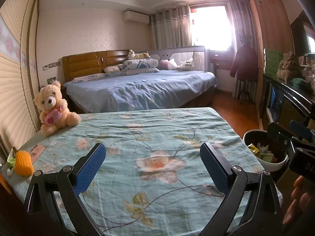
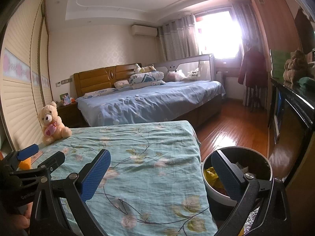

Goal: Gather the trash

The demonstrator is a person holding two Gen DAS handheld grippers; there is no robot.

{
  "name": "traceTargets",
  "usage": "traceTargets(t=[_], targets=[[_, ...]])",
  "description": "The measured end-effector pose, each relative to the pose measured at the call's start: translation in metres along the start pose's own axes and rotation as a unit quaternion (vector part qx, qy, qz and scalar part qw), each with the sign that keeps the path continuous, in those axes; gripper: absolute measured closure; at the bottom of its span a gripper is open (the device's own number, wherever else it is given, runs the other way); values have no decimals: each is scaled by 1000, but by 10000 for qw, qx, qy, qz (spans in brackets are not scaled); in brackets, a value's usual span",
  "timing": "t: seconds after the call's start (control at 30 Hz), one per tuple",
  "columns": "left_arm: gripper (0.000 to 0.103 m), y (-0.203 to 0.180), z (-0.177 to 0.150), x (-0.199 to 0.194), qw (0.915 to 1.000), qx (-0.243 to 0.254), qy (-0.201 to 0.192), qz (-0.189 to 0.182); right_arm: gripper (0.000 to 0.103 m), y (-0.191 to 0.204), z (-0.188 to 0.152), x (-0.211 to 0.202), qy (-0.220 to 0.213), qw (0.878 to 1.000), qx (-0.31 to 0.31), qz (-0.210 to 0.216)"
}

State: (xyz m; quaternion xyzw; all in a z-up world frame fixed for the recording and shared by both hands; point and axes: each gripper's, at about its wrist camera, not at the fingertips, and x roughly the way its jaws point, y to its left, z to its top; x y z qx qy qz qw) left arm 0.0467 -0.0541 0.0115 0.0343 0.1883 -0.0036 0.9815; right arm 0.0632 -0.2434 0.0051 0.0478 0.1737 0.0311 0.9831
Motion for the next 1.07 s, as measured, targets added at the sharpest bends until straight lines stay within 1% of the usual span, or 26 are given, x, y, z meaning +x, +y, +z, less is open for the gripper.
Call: traceTargets(t=[0.53, 0.93, 1.07], targets=[[4, 0, -2, 1, 10000, -7, 14, -14, 0, -1, 0, 1, 18, 10000, 10, 5], [4, 0, -1, 1, 10000, -9, 25, -13, 0, 2, -6, 4, 127, 9999, 8, 27], [4, -1, -6, 2, 10000, -28, 70, -38, 0, 1, -5, 10, 208, 9998, 15, 30]])
